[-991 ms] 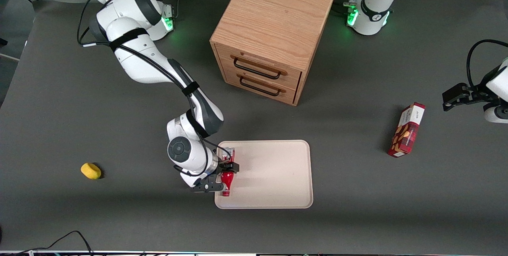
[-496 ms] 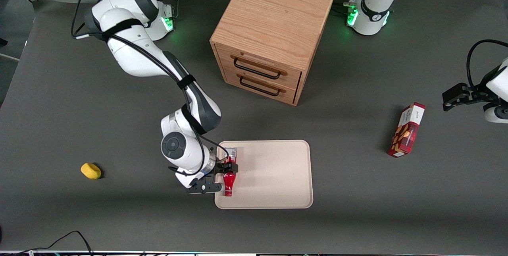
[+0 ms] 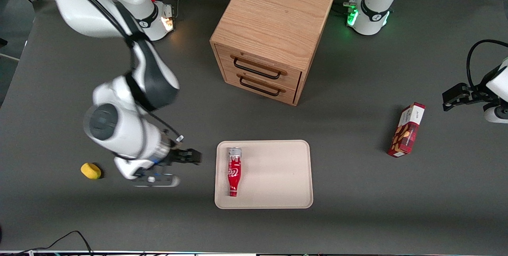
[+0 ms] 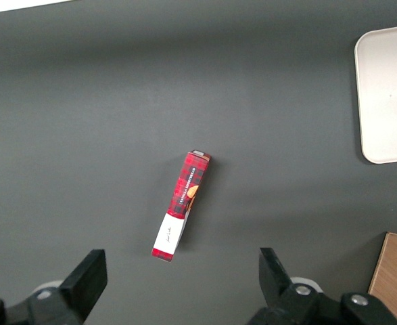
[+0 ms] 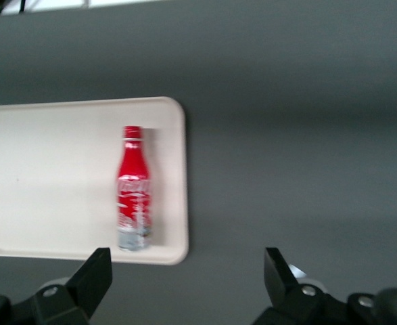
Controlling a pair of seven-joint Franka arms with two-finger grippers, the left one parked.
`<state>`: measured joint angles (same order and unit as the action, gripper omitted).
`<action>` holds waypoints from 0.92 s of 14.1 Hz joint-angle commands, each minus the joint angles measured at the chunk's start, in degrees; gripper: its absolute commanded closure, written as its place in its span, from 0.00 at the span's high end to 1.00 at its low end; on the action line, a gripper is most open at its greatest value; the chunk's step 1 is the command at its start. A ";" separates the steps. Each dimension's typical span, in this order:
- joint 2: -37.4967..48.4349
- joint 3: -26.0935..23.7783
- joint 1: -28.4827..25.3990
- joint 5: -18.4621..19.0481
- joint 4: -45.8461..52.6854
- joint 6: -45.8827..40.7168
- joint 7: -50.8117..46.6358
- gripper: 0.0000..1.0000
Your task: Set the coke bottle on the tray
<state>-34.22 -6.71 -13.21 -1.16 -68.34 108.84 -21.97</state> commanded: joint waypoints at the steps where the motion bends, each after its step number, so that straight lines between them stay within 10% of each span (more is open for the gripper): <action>1: 16.33 -0.76 5.54 -0.25 -17.32 0.76 2.72 1.00; 13: 35.27 -0.76 16.02 -0.07 -27.99 -13.11 9.75 1.00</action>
<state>-1.22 -7.01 1.73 -1.17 -94.51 97.20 -13.43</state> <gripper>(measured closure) 0.000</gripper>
